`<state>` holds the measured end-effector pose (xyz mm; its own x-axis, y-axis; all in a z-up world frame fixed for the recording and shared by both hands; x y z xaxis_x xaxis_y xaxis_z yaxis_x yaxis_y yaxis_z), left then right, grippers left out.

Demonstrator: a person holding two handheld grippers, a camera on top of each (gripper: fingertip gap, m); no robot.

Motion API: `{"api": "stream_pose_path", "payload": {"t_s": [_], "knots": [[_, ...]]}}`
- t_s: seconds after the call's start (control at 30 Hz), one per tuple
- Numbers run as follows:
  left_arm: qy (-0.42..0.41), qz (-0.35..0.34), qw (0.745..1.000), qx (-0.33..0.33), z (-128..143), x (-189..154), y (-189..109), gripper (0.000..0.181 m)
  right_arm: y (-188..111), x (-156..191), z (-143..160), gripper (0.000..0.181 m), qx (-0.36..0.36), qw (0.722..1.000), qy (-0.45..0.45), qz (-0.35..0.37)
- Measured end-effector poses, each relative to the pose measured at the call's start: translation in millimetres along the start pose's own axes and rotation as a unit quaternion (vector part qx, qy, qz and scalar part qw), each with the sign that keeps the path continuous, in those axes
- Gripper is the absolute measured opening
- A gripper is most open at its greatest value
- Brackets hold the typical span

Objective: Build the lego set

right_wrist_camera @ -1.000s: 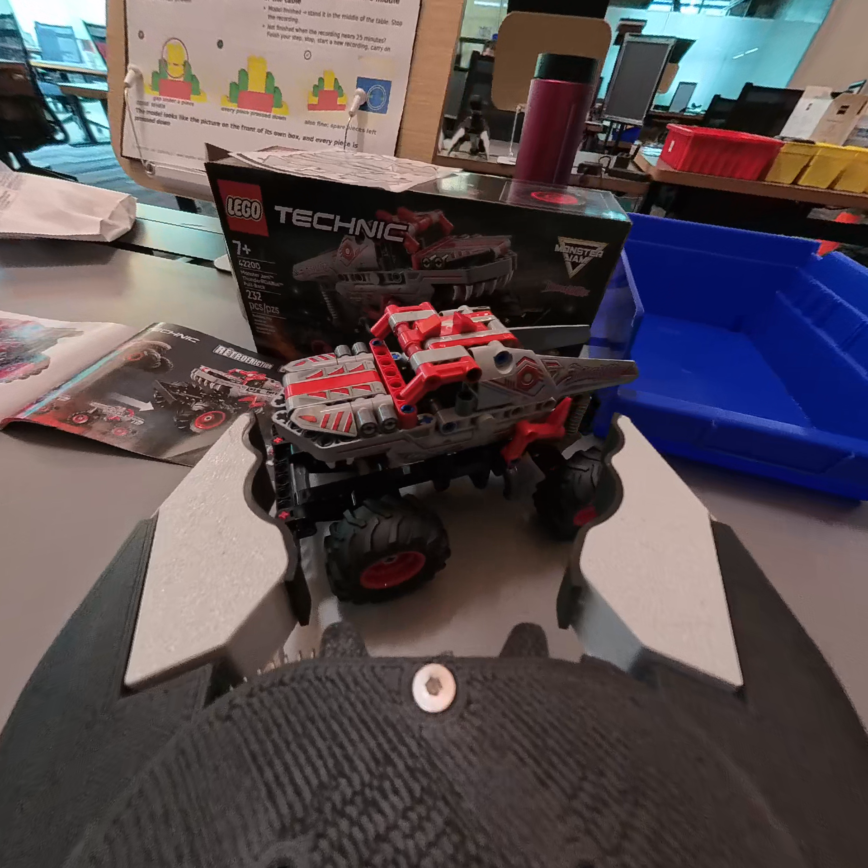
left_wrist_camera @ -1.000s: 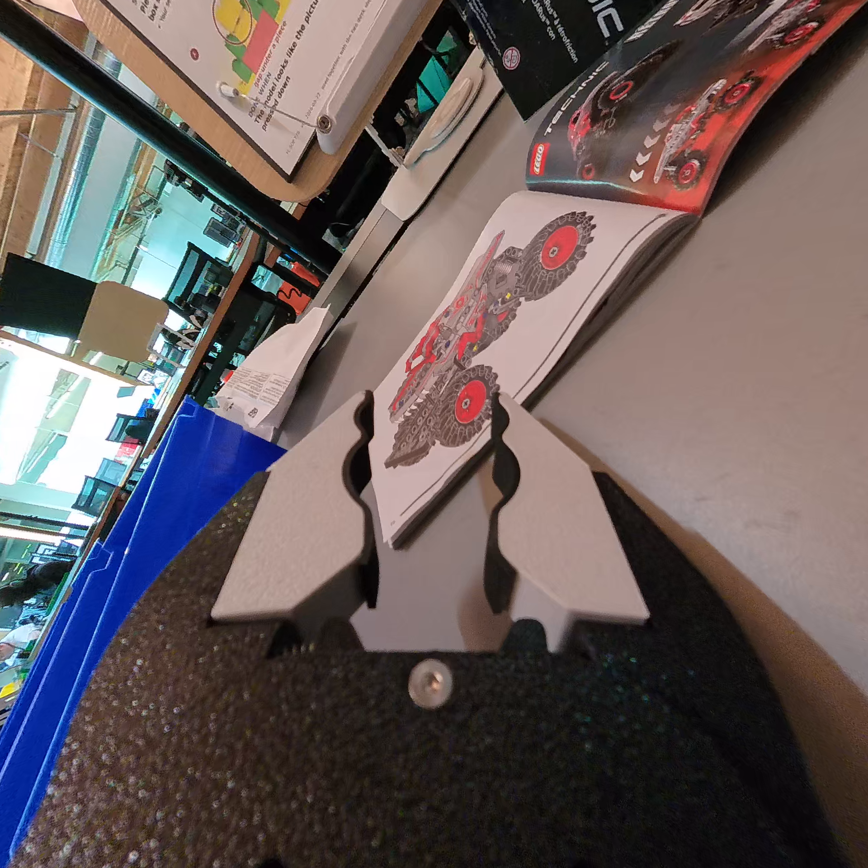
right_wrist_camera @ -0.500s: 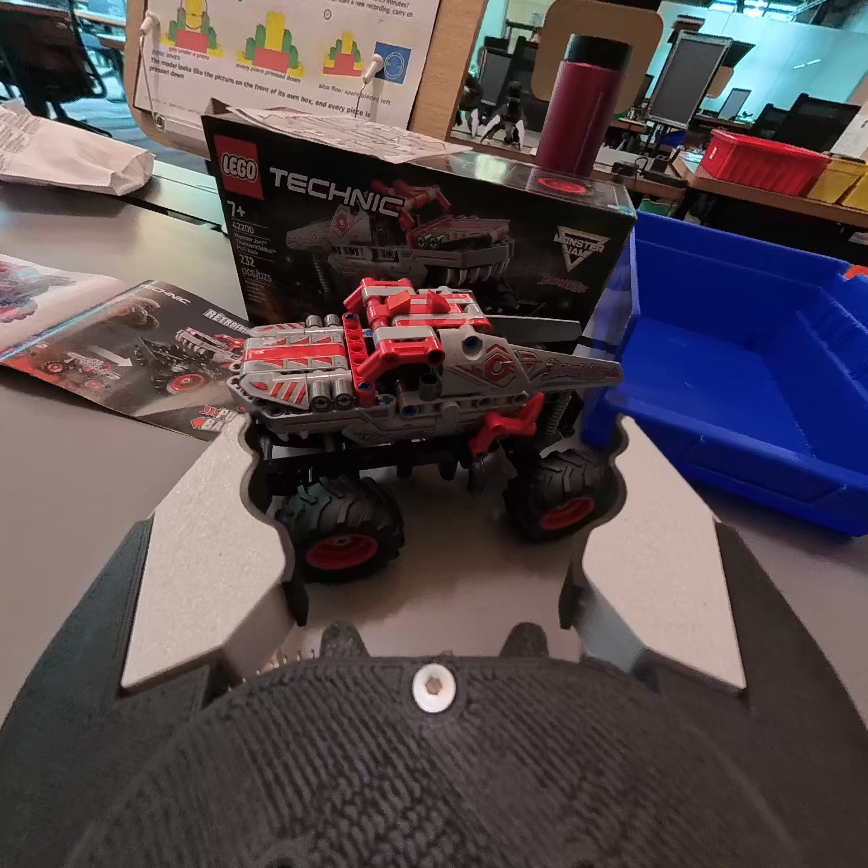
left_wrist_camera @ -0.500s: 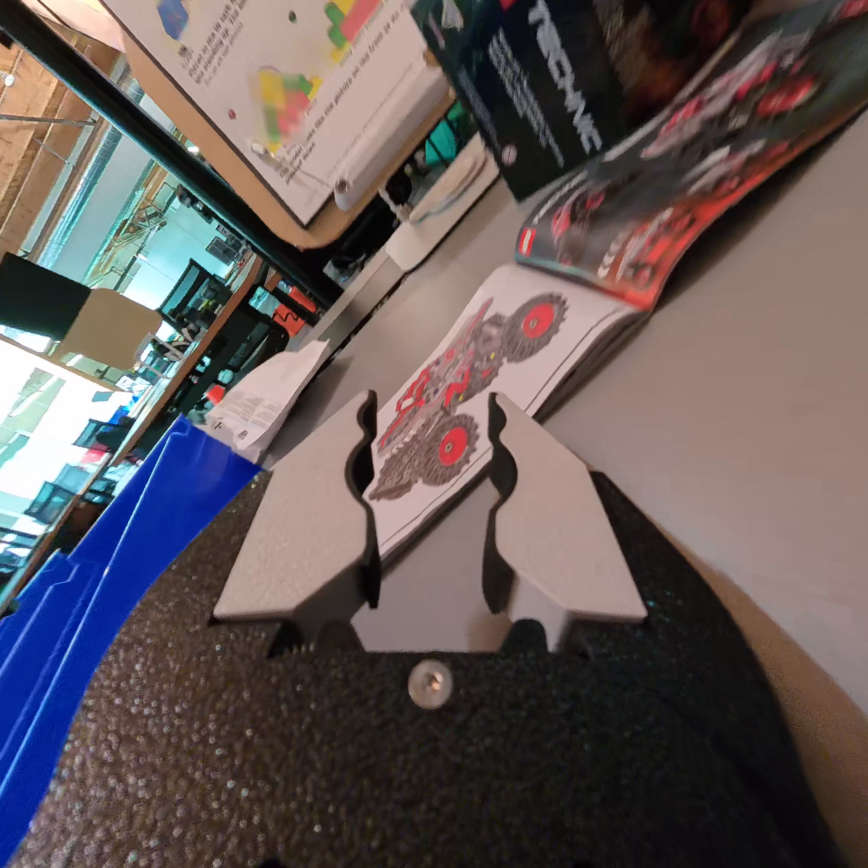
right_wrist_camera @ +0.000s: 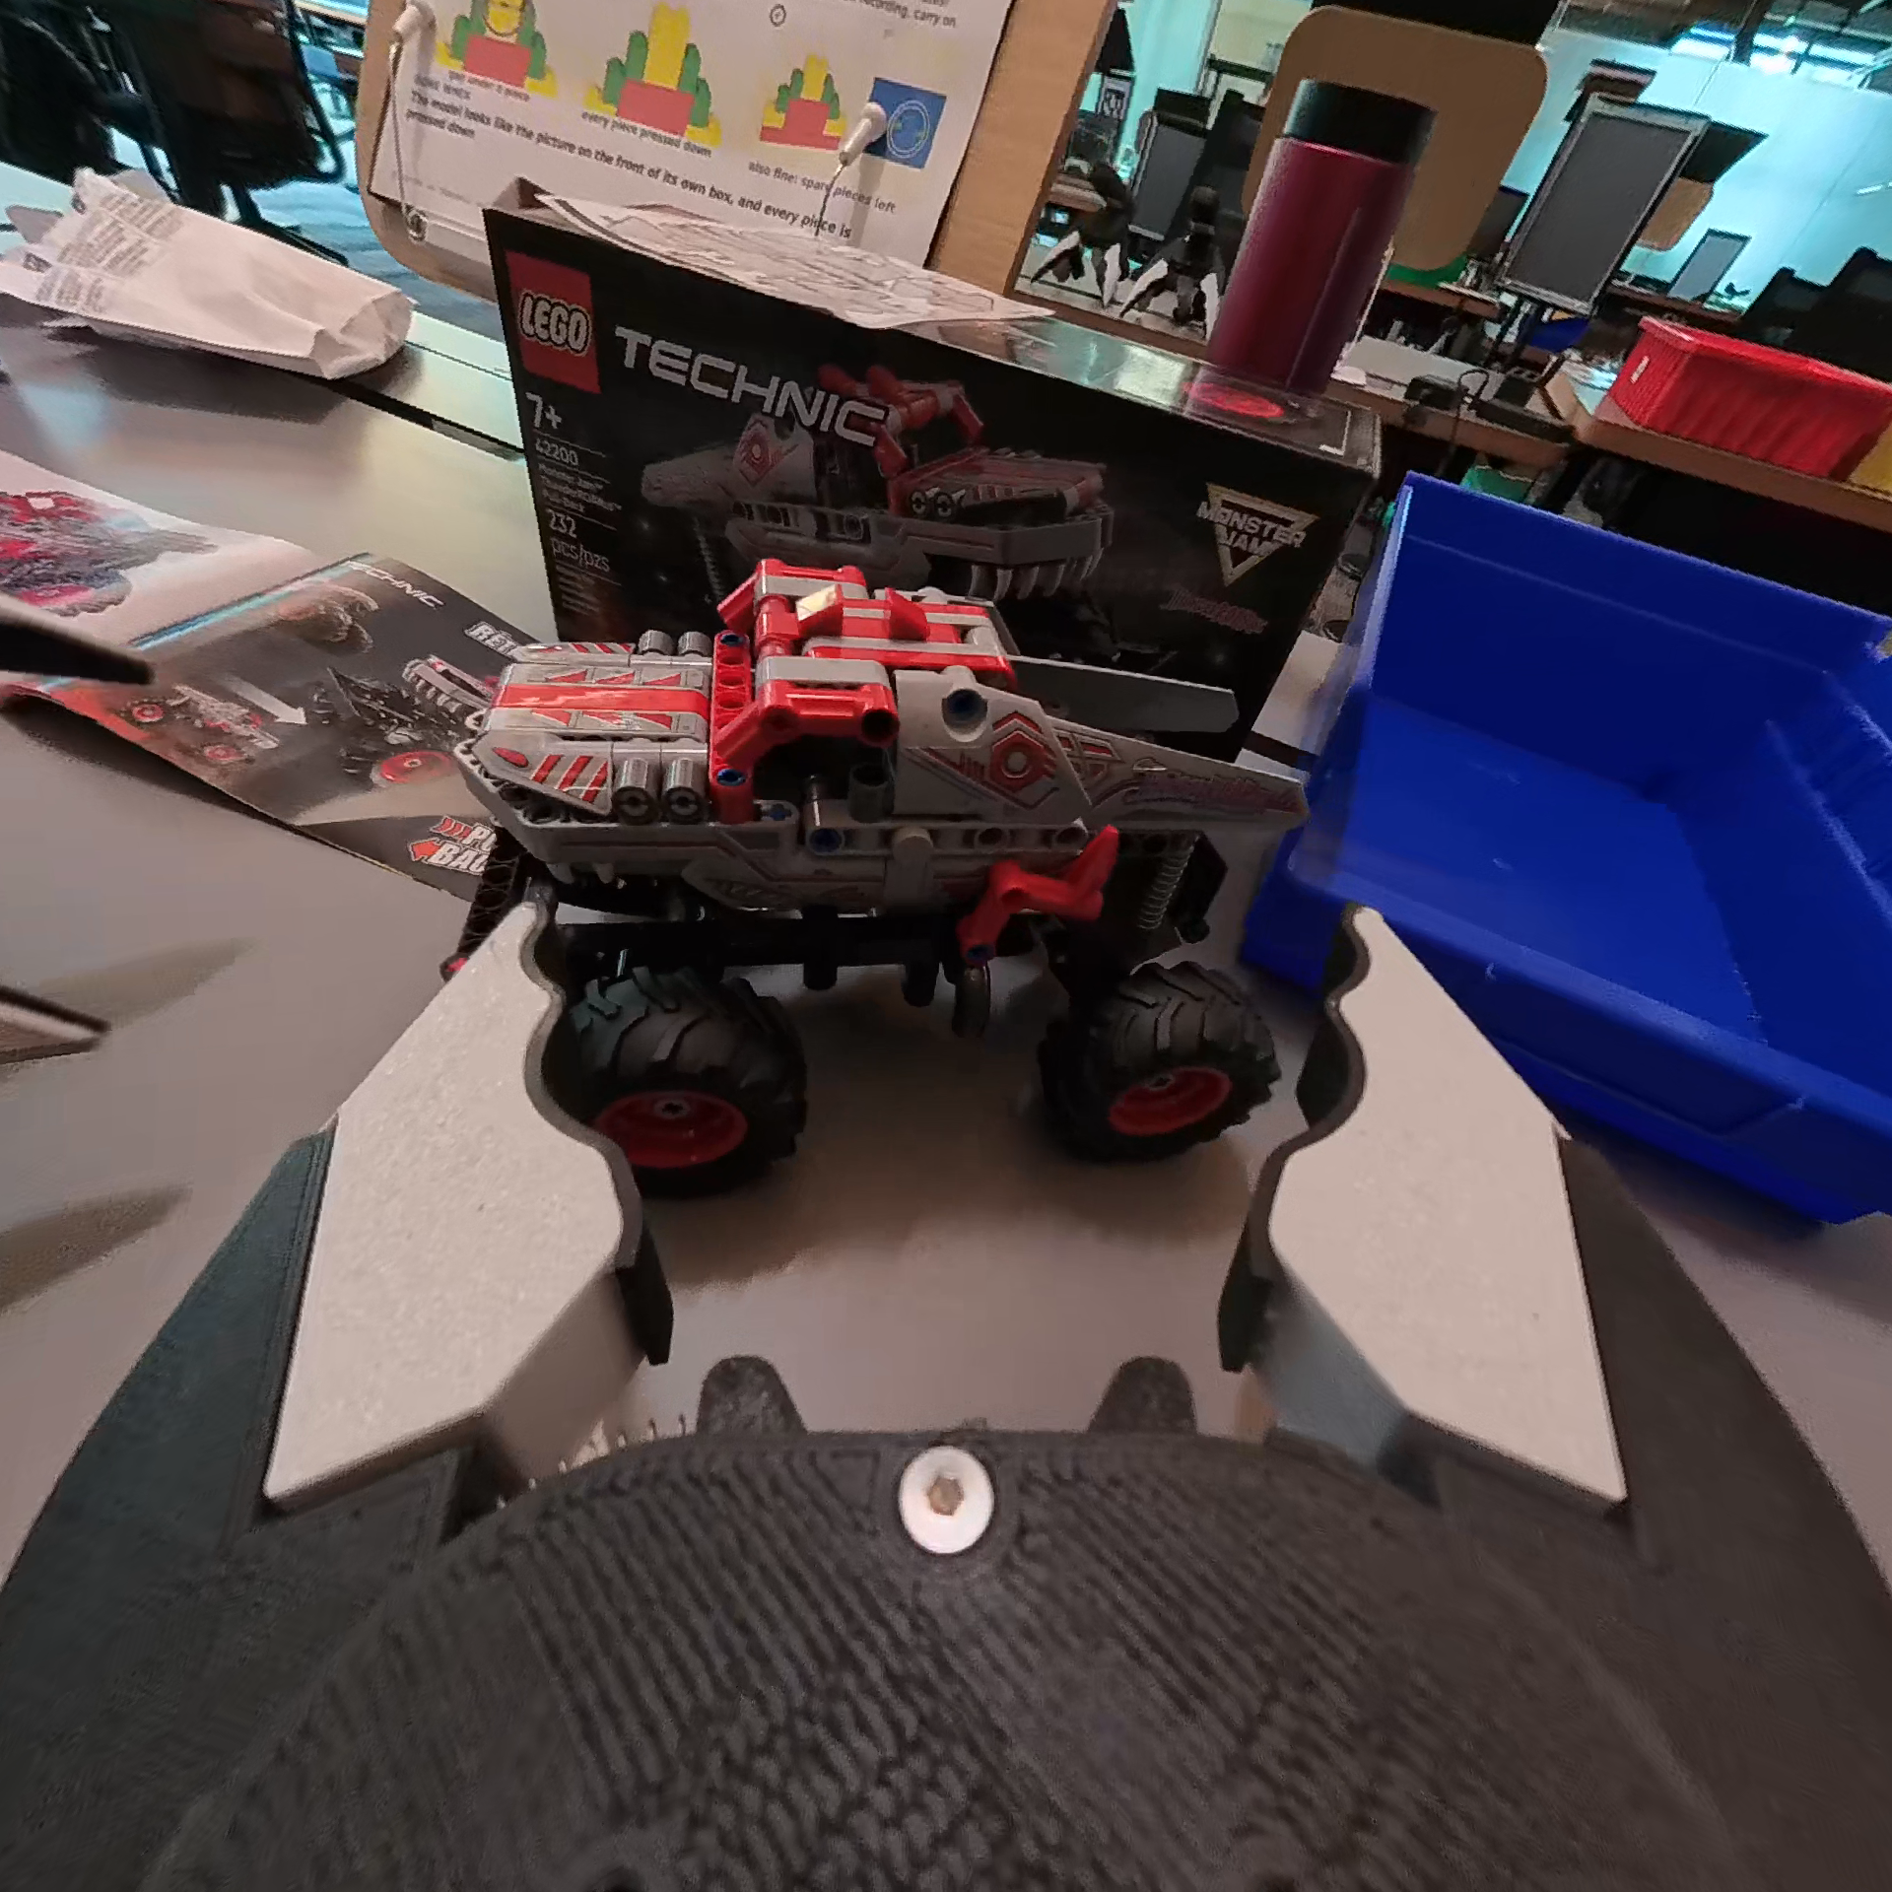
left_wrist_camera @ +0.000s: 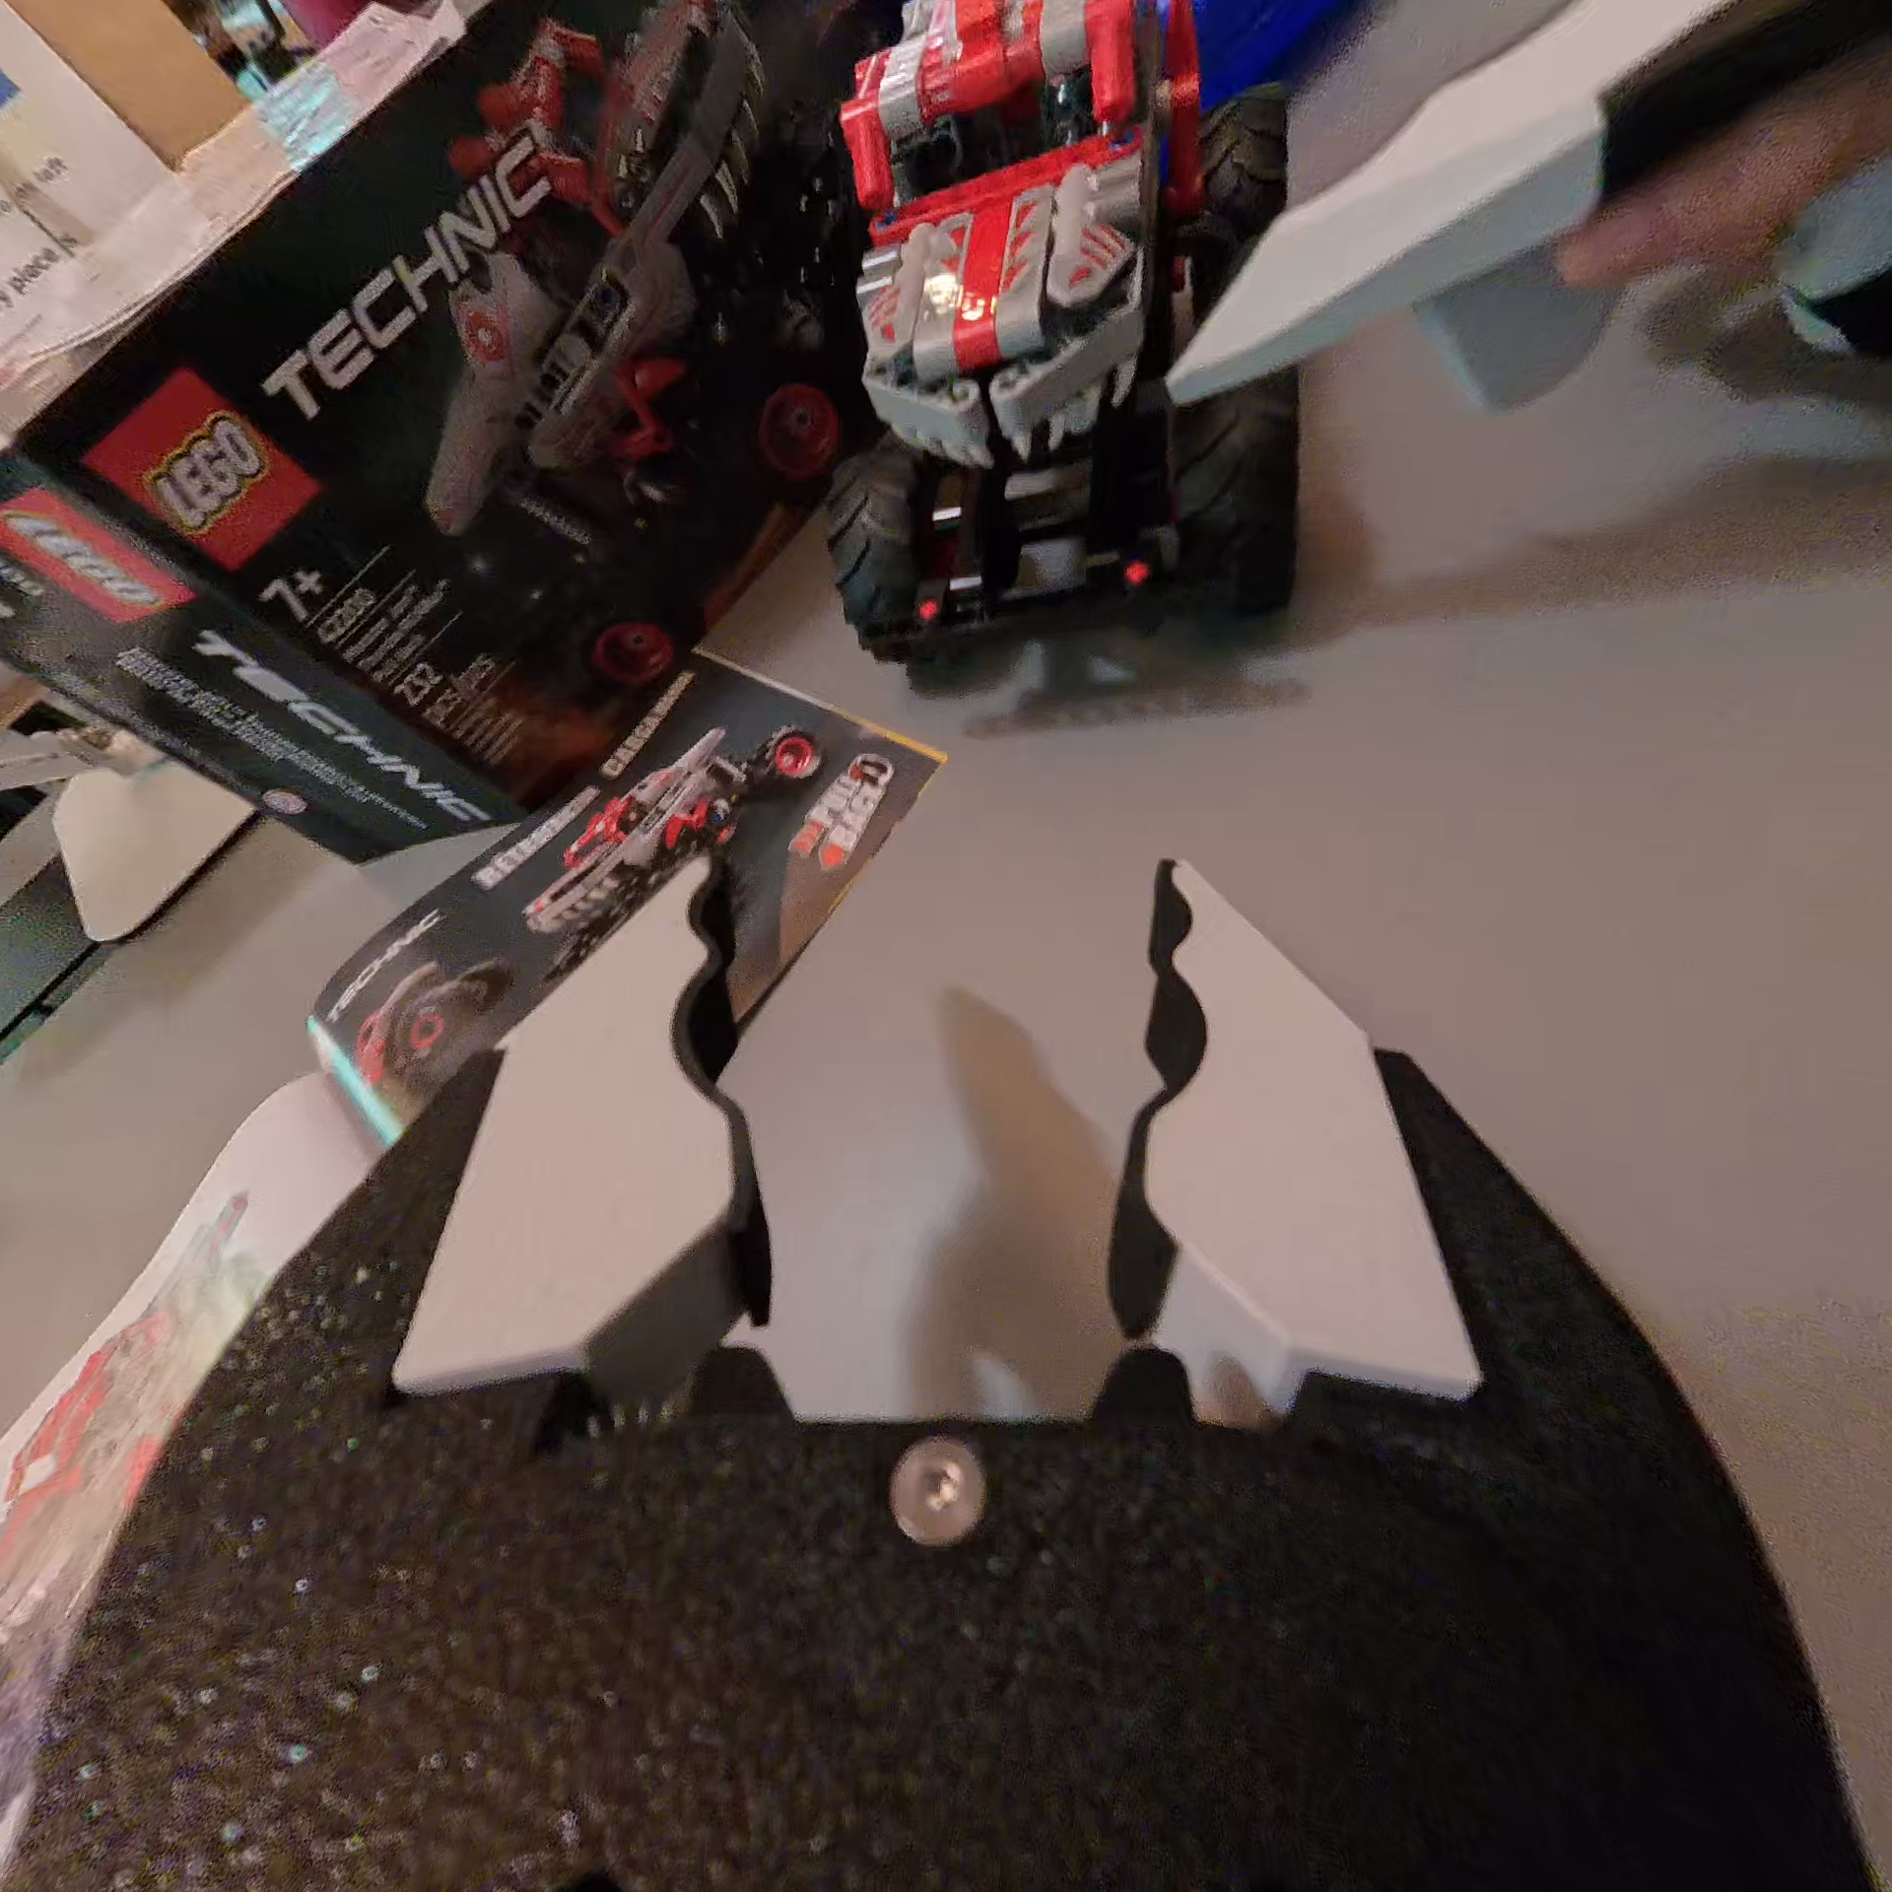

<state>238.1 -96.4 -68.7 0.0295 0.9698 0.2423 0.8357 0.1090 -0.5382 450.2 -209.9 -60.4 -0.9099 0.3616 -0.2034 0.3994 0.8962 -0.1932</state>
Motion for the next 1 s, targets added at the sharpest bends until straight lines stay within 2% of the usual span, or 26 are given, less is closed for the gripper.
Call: {"api": "stream_pose_path", "payload": {"t_s": [0.2, 0.47, 0.73, 1.0], "knots": [[-0.048, -0.039, 0.998, -0.004, -22, -1, 24, 0.089, -4, -8, 0, 0.140, -0.009, 1.000, 0.005, -0.003], [-0.052, -0.042, 0.998, -0.019, -36, -19, 31, 0.094, -5, -13, 1, 0.140, -0.014, 1.000, 0.003, -0.011], [-0.042, -0.042, 0.998, -0.038, -44, -23, 39, 0.103, -6, -12, 0, 0.140, -0.022, 0.999, 0.003, -0.024], [-0.031, -0.029, 0.995, -0.089, -43, -12, 44, 0.109, -5, -15, 5, 0.140, -0.013, 0.999, -0.008, -0.041]]}}
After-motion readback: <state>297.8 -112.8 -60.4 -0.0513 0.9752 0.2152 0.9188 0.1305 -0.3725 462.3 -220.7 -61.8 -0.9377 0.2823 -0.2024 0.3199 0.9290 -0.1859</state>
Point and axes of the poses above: each gripper's, where its closed fingertips meet, y out along the fingers, z out of its underside, x = y × z across the jaws, the point moved 10 cm from there along -y, back along the fingers, and after that the axes turned 9 degrees about z, right-handed, at the moved point
